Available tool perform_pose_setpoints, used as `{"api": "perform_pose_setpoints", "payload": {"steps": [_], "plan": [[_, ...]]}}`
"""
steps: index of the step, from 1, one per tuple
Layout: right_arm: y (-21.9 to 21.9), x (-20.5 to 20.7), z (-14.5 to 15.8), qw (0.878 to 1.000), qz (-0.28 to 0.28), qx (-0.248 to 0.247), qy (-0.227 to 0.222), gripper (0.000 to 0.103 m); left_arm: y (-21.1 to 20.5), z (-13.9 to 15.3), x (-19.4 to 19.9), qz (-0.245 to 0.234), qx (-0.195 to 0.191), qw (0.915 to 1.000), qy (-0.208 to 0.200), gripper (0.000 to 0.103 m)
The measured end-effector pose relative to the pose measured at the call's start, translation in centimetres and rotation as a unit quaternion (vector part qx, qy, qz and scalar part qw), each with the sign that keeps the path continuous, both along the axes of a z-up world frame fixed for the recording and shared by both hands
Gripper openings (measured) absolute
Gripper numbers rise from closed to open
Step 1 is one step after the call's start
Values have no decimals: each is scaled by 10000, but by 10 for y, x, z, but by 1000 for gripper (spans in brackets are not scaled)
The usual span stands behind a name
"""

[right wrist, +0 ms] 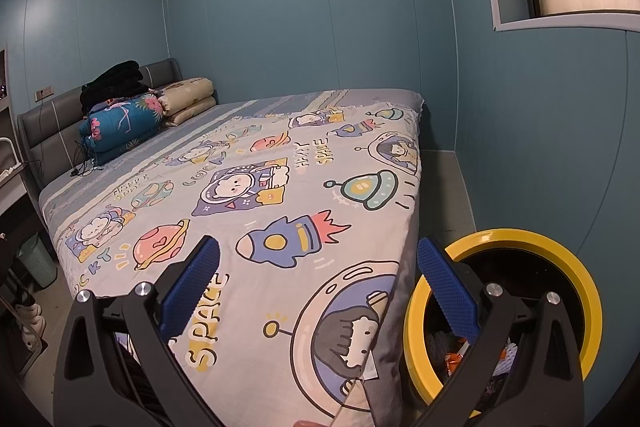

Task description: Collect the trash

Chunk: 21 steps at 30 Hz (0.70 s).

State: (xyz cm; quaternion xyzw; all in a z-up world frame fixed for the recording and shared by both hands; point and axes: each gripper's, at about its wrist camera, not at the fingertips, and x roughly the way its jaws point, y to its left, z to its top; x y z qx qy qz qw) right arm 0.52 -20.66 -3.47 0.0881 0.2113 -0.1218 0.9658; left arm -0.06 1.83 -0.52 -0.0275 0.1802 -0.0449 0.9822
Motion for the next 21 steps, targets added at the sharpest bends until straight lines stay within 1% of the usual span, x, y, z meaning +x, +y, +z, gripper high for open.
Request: {"api": "perform_pose_setpoints", "payload": {"steps": [21], "plan": [[2,2,-2,10000,-5,32,63,95,3,-3,5,-87,-12,9999,67,95]]}}
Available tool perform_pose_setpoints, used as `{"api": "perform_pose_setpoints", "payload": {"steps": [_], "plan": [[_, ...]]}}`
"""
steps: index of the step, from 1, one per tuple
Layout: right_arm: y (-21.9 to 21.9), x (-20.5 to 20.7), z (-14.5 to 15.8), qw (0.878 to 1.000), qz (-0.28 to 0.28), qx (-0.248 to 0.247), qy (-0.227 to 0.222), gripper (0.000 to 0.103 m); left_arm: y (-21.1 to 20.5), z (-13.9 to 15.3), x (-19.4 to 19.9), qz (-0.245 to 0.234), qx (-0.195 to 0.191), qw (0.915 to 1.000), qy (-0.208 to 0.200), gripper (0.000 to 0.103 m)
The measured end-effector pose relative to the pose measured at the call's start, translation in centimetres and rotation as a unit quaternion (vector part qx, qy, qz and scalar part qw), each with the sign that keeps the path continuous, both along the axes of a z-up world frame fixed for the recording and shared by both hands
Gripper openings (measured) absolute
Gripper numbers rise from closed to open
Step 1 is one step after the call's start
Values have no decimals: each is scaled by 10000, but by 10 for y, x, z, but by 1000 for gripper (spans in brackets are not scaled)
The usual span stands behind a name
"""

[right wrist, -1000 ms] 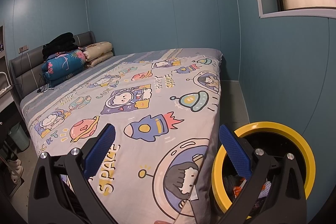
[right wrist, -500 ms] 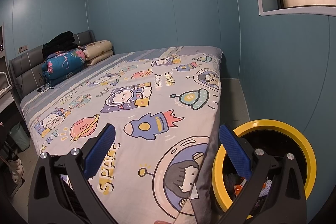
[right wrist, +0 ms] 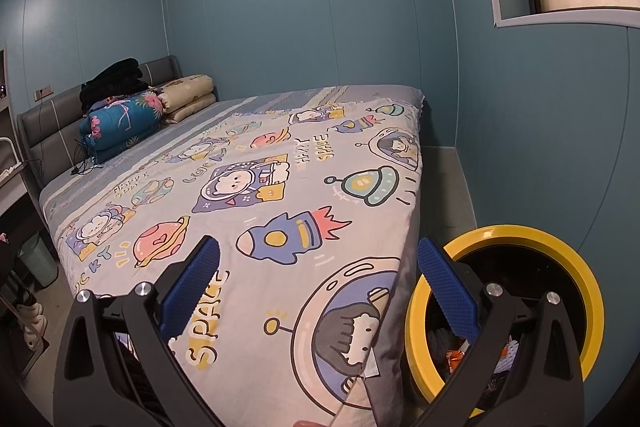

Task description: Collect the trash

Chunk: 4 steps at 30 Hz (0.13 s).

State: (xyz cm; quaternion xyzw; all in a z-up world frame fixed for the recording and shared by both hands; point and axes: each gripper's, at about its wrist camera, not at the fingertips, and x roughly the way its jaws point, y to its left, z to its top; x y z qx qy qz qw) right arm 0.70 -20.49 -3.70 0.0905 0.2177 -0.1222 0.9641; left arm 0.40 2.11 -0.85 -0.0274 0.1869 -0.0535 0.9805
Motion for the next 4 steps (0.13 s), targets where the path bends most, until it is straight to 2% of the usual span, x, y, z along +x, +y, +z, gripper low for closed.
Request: {"api": "perform_pose_setpoints", "payload": {"steps": [4], "plan": [[0,0,0,10000,-9,10,7,95,1,-1,1,4,5,10000,24,95]]}}
